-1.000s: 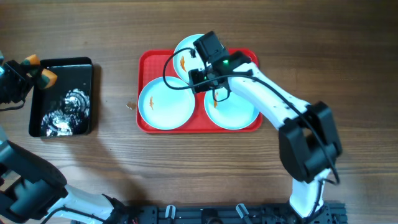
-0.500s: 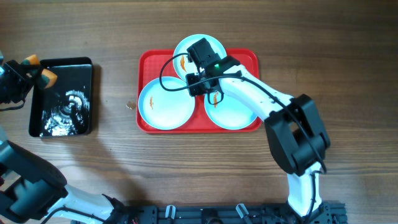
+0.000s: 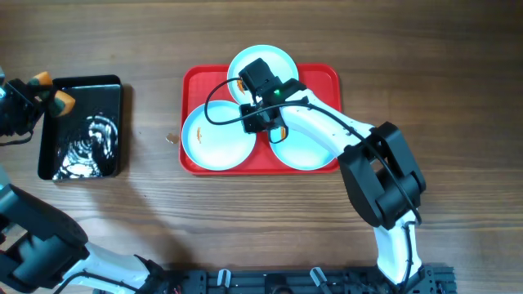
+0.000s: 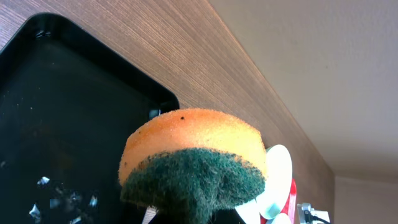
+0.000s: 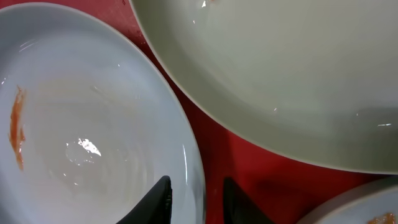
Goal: Clean dirty plates on tray and stack at the side
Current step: 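Grip the rim of the left plate with the right gripper, then carry the sponge with the left gripper onto the held plate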
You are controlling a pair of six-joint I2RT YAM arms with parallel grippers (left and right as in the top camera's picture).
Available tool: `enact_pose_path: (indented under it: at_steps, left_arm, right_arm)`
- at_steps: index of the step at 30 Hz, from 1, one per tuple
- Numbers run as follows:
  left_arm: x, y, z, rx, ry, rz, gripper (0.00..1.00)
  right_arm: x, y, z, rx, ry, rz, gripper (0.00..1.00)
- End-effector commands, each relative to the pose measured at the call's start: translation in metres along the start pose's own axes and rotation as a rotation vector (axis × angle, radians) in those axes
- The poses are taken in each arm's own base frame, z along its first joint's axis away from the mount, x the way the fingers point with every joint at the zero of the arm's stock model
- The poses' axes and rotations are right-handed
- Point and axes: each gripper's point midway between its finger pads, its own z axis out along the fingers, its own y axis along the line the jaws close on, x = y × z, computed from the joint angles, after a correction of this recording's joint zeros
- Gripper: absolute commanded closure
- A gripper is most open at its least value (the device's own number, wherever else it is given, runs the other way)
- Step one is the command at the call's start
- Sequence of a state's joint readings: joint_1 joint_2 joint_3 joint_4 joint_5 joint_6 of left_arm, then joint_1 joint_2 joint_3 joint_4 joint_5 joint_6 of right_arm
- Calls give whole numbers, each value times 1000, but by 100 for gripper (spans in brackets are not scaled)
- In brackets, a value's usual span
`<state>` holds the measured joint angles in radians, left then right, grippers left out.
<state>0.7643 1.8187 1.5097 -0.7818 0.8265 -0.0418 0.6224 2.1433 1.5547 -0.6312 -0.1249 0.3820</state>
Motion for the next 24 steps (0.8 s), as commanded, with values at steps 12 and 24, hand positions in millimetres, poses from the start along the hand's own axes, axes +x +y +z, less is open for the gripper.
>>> enact_pose_path:
  at_steps: [12,24]
  left_arm:
    - [4,-5,5,30,17,17,96]
    - [-14,-118,-21,616,-33,269,96]
  right_arm:
    - [21,-14,26,53,75,43,96]
    - [28,-16,26,58,105,48,96]
